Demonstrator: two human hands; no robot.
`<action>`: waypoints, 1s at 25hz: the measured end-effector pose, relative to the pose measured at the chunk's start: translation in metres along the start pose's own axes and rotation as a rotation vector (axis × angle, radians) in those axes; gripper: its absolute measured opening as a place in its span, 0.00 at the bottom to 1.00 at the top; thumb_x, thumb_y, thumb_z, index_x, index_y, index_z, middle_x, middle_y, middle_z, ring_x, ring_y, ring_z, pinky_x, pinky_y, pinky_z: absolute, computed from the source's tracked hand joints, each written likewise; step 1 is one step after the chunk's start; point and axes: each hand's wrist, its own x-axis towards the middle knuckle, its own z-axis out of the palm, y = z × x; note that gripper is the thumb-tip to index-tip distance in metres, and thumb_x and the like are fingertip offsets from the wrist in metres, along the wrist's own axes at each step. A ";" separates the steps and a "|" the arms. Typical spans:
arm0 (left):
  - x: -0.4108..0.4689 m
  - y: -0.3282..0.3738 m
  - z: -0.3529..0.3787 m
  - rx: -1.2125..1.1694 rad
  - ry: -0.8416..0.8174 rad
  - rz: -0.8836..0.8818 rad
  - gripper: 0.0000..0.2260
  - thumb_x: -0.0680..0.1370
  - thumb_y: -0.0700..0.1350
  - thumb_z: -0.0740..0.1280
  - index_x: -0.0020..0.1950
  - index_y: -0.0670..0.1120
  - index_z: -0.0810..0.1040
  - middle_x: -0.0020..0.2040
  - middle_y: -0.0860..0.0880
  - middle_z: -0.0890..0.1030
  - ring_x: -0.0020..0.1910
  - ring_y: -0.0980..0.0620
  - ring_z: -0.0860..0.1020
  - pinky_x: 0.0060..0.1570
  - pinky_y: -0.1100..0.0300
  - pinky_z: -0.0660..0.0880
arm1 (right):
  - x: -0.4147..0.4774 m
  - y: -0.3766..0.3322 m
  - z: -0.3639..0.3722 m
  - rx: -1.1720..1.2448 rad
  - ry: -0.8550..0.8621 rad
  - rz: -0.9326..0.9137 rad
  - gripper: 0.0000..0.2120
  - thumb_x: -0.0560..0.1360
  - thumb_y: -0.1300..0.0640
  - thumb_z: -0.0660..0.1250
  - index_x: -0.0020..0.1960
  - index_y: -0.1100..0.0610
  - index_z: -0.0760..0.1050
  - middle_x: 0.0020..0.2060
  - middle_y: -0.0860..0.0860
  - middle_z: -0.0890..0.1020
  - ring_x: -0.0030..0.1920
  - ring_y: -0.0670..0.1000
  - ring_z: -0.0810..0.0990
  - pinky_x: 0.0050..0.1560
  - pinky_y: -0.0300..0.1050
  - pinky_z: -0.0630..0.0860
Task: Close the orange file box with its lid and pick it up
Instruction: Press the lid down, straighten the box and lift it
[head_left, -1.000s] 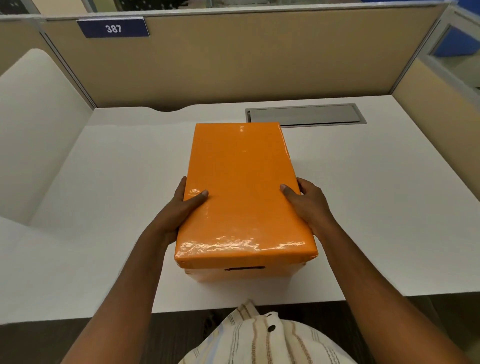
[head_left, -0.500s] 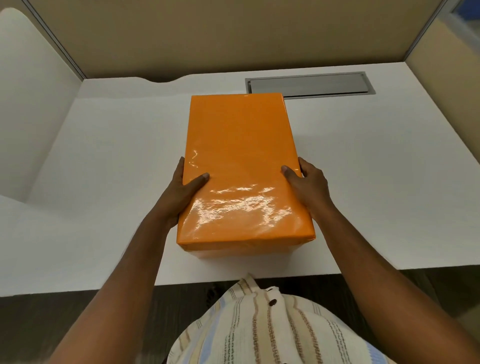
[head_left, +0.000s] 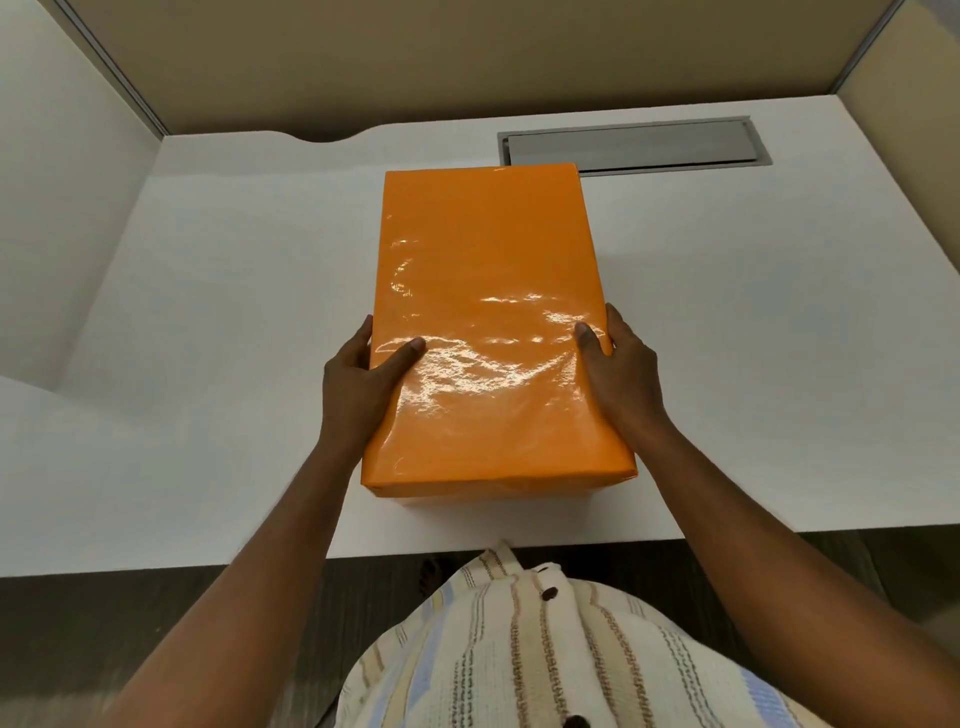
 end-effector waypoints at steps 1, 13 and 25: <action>0.000 0.000 0.000 -0.003 -0.001 0.003 0.24 0.70 0.59 0.71 0.66 0.59 0.74 0.49 0.61 0.82 0.40 0.62 0.83 0.37 0.68 0.79 | 0.001 0.001 0.001 -0.006 -0.004 -0.010 0.27 0.78 0.42 0.55 0.74 0.54 0.61 0.70 0.55 0.72 0.66 0.60 0.73 0.65 0.58 0.71; 0.036 0.016 -0.007 0.272 -0.103 0.106 0.43 0.67 0.70 0.62 0.77 0.59 0.51 0.79 0.50 0.57 0.76 0.42 0.60 0.69 0.39 0.61 | 0.035 -0.003 -0.008 -0.066 -0.223 0.055 0.34 0.77 0.41 0.57 0.76 0.46 0.42 0.75 0.54 0.63 0.69 0.63 0.69 0.64 0.60 0.68; 0.074 0.018 0.016 0.296 -0.116 0.134 0.32 0.78 0.59 0.60 0.78 0.54 0.52 0.79 0.47 0.58 0.76 0.44 0.60 0.72 0.45 0.58 | 0.090 -0.018 0.021 -0.320 -0.134 -0.164 0.34 0.78 0.40 0.51 0.77 0.52 0.42 0.78 0.51 0.46 0.75 0.60 0.59 0.68 0.59 0.64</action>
